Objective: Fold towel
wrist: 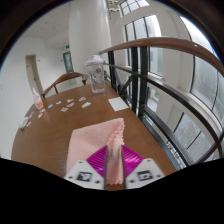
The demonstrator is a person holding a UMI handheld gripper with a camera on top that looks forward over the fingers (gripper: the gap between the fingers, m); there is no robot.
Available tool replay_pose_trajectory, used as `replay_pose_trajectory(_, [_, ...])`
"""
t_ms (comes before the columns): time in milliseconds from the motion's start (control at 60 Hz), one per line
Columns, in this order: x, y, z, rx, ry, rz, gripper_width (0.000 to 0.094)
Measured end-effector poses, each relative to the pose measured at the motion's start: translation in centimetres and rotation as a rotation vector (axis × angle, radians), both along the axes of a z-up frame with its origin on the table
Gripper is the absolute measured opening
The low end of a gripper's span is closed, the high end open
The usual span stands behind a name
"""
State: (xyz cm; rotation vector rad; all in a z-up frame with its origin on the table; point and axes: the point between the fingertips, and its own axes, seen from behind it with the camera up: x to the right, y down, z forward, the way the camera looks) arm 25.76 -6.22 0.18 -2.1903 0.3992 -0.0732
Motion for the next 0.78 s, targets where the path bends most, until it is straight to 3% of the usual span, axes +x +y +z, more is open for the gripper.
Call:
replay_pose_trajectory(117, [-0.3, -1.1, 1.4, 0.022, 0.017, 0.009, 0.0892])
replay_pose_trajectory(133, [-0.5, -1.3, 1.8, 0.030, 0.014, 0.013, 0.0899])
replay_pose_trajectory(150, [-0.6, -1.6, 2.2, 0.037, 0.009, 0.015, 0.0829])
replay_pose_trajectory(167, [-0.6, -1.9, 2.5, 0.044, 0.003, 0.014, 0.0822])
replay_pose_trajectory(600, [-9.9, -11.6, 10.8, 0.207, -0.179, 0.178, 0.0828])
replay_pose_trajectory(783, [-10.9, -13.0, 11.5, 0.240, -0.171, 0.182, 0.0838])
